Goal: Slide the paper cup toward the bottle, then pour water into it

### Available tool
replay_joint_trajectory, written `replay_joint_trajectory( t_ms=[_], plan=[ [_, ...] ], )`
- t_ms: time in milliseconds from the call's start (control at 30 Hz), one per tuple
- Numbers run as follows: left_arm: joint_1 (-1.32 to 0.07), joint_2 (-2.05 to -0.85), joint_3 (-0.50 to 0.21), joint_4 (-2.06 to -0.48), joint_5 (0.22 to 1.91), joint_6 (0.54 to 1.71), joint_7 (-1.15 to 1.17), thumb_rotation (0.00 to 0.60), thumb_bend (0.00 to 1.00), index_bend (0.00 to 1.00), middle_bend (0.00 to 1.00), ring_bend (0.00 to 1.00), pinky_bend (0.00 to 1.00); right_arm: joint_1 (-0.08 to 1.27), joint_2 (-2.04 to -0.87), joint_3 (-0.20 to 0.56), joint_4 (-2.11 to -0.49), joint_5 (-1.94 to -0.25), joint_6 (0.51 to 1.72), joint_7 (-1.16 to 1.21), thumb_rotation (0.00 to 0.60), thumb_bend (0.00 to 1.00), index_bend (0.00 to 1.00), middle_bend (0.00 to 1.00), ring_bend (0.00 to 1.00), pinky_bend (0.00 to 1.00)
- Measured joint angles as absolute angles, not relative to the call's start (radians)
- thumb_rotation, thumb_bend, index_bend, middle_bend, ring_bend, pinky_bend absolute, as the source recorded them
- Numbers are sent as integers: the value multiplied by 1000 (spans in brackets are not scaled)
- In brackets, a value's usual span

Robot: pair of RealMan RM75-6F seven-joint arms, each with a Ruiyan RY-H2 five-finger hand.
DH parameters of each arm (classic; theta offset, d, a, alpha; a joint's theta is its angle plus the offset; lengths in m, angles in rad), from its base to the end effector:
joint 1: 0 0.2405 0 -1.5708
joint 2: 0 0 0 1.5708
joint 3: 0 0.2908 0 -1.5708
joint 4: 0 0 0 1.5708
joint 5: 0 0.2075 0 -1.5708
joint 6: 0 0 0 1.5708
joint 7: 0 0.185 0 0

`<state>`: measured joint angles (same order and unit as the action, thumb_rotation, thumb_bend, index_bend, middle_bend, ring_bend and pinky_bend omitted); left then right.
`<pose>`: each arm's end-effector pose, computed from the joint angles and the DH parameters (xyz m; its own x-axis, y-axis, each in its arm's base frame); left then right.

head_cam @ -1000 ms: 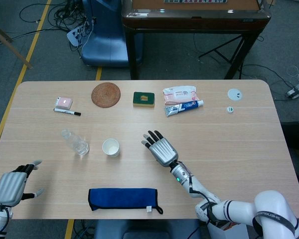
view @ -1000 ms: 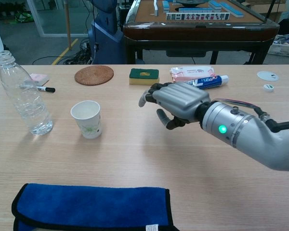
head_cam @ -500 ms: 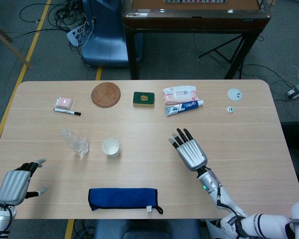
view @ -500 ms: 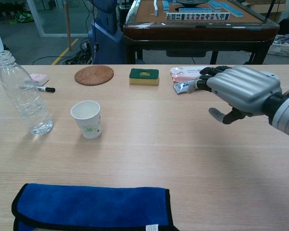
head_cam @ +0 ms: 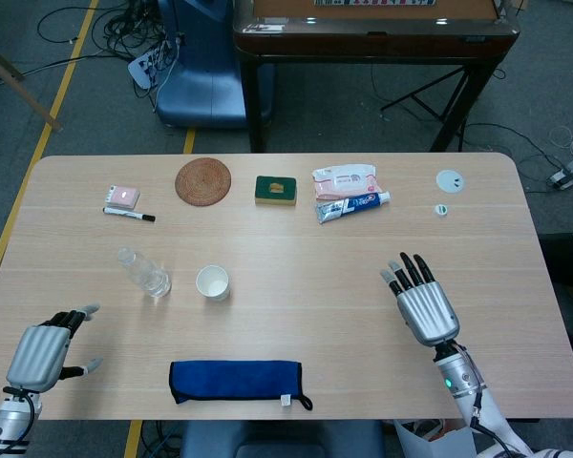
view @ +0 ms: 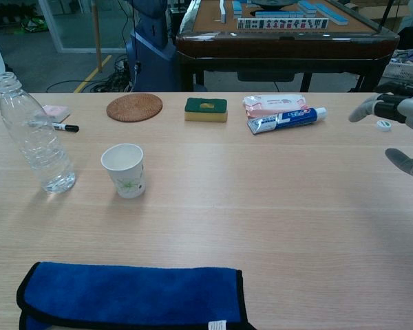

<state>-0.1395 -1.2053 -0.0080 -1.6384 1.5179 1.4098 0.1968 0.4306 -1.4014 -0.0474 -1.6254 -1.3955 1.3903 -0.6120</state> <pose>-0.3209 0.2311 0.1219 0.4810 0.0935 0.8717 0.8756 -0.1012 -0.4723 -0.2455 -0.2971 0.0459 0.6880 0.0034 0.7257 -0.6917 -0.2995 0.6572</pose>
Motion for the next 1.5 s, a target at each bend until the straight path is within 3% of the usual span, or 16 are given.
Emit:
replay_joint_trajectory(
  t_ms=[333,933,1233,1500],
  plan=[
    [-155,-1226,-18,-1649,1515,1401,218,600,0,241,358,343,566,309,-1358,-74,-1570,-1465,1507,-476,600,520,226,181,41,165],
    [-163,-1248,-26,-1631,1481,1389,230,600,0,241,358,344,567,181,-1343,-55,-1517,-1557,1624,-335,600,520,227,180,41,190],
    [-170,-1251,-34,-1637,1472,1381,194,600,0,241,358,343,566,155,-1332,-30,-1519,-1571,1627,-299,600,520,227,180,41,190],
    [-201,-1261,-93,-1640,1423,1365,127,600,0,281,358,347,545,152,-1326,-19,-1515,-1580,1597,-285,600,520,227,180,41,190]
  ],
)
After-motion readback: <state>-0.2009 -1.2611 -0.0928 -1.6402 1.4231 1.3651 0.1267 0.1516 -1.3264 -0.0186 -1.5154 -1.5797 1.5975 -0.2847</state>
